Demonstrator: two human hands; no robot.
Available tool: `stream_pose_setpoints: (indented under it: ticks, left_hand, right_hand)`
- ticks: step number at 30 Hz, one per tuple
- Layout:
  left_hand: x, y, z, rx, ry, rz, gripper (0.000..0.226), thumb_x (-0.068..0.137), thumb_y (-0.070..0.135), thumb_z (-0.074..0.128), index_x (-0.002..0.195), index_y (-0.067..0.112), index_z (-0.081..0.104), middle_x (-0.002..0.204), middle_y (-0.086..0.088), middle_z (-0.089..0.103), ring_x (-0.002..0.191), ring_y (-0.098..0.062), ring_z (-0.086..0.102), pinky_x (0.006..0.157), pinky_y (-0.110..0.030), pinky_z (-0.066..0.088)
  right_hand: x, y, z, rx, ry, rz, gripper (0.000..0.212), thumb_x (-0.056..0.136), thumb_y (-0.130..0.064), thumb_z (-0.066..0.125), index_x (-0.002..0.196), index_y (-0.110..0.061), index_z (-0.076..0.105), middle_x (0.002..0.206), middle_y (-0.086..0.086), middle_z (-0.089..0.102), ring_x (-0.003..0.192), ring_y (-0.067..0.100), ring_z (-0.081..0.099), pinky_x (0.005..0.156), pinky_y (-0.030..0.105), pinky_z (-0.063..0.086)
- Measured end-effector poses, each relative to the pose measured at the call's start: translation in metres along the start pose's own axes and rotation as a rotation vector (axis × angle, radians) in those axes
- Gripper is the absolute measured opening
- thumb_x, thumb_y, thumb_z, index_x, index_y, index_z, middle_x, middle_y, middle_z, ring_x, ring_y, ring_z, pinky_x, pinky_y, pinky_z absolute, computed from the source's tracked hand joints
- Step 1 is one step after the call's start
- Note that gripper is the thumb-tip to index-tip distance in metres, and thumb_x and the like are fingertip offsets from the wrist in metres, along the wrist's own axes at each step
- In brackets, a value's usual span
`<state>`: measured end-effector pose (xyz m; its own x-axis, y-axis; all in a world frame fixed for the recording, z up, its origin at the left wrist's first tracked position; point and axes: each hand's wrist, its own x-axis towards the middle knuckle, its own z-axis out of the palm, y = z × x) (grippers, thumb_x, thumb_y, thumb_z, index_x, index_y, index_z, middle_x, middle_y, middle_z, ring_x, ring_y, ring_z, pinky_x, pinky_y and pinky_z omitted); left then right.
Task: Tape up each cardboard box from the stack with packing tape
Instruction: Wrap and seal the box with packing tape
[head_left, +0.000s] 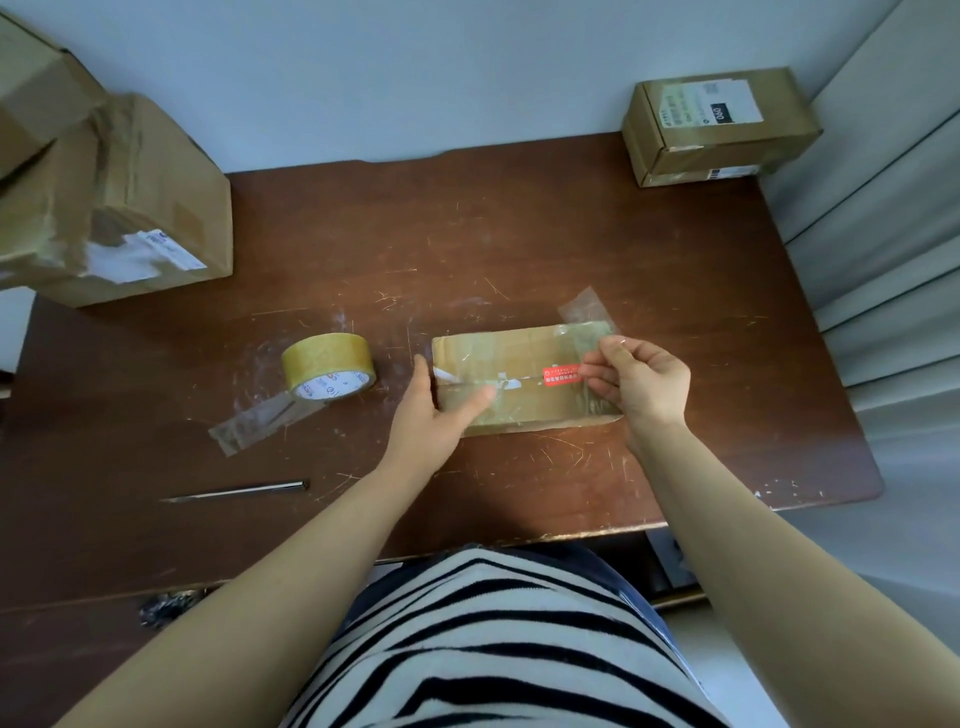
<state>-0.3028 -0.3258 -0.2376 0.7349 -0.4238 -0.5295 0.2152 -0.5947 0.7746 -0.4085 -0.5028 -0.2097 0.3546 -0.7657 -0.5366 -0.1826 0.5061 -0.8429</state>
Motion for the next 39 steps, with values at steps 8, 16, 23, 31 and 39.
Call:
stream_pose_setpoints:
  ticks: [8,16,23,31,39]
  left_hand:
    - [0.000,0.000,0.008,0.015,-0.012,-0.010,0.086,0.088,0.032,0.068,0.154,0.017,0.015,0.141,0.002,0.046,0.130,-0.018,0.045,0.110,-0.038,0.037]
    - [-0.006,-0.001,0.008,-0.040,-0.025,-0.017,0.092,0.088,0.029,0.068,0.155,0.016,0.006,0.140,0.003,0.045,0.129,-0.015,0.044,0.106,-0.028,0.035]
    - [-0.003,-0.010,0.001,-0.283,0.108,-0.066,0.056,0.100,0.027,0.047,0.151,0.017,0.026,0.153,0.003,0.032,0.141,-0.013,0.031,0.117,-0.031,0.021]
    - [-0.018,-0.008,-0.001,-0.199,0.297,0.133,0.039,0.103,0.021,0.040,0.141,0.014,0.046,0.143,0.004,0.045,0.133,-0.010,0.039,0.114,-0.026,0.025]
    - [-0.029,-0.015,-0.004,0.221,0.292,0.688,0.046,0.095,0.027,0.035,0.126,0.006,0.061,0.127,0.002,0.057,0.121,-0.005,0.043,0.105,-0.013,0.029]
  right_hand:
    - [-0.002,0.004,0.000,-0.023,-0.018,-0.029,0.009,0.090,-0.012,0.065,0.082,-0.010,0.066,0.067,0.005,0.070,0.055,0.012,0.067,0.052,0.018,0.052]
    - [-0.016,0.001,0.002,-0.052,-0.096,-0.043,0.010,0.090,-0.011,0.064,0.080,-0.009,0.067,0.067,0.005,0.072,0.056,0.012,0.068,0.053,0.019,0.053]
    - [-0.065,0.018,0.016,-0.046,-0.297,0.187,0.006,0.087,-0.007,0.067,0.087,-0.002,0.067,0.071,0.010,0.073,0.056,0.015,0.068,0.051,0.021,0.053]
    - [-0.080,0.039,0.034,-0.014,-0.284,0.311,0.010,0.088,-0.008,0.065,0.094,0.001,0.066,0.071,0.010,0.073,0.056,0.013,0.068,0.051,0.019,0.054]
    - [-0.081,0.047,0.036,0.019,-0.254,0.329,0.008,0.088,-0.010,0.065,0.092,-0.003,0.065,0.074,0.010,0.073,0.058,0.013,0.068,0.052,0.018,0.054]
